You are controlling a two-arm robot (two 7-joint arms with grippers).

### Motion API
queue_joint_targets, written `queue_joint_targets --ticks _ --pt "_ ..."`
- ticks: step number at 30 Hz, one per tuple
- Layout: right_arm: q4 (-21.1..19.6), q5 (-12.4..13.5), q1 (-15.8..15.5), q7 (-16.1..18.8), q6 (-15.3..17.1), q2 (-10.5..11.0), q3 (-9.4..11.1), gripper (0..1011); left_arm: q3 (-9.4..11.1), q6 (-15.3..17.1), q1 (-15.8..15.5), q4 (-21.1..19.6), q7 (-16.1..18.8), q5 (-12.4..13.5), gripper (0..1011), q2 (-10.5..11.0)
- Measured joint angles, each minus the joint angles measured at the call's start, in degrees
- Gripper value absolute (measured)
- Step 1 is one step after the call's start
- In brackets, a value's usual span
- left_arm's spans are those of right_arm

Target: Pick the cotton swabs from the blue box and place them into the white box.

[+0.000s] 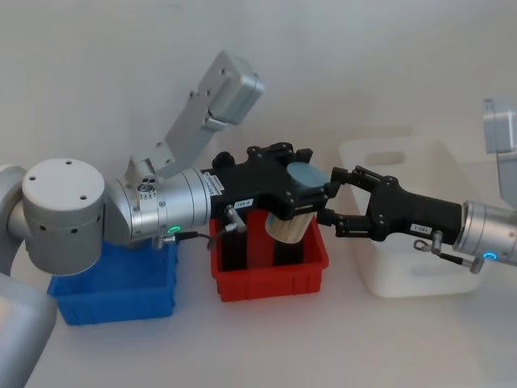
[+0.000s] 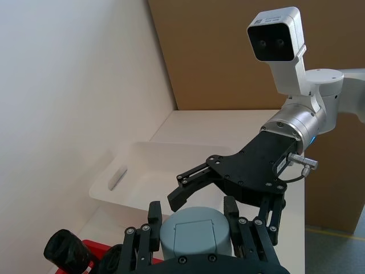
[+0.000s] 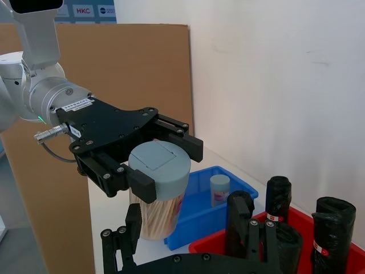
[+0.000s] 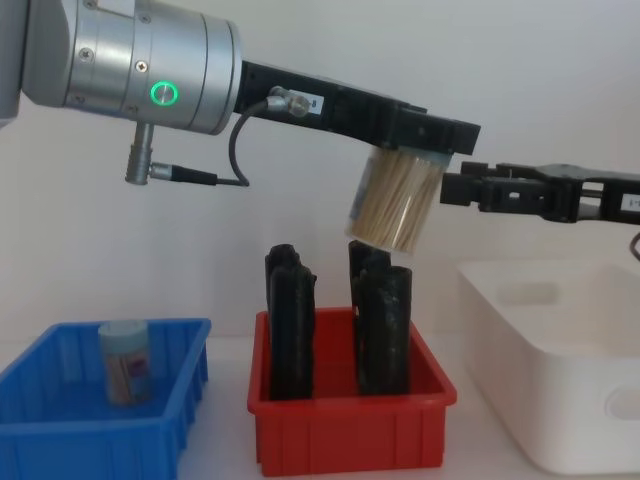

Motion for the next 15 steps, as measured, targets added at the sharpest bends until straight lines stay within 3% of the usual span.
queue_joint_targets --ticks 15 --pt "4.1 1.5 2.9 2.0 0.3 -2.3 -2.8 1001 0.0 0.0 0.0 0.0 0.0 0.0 670 0.0"
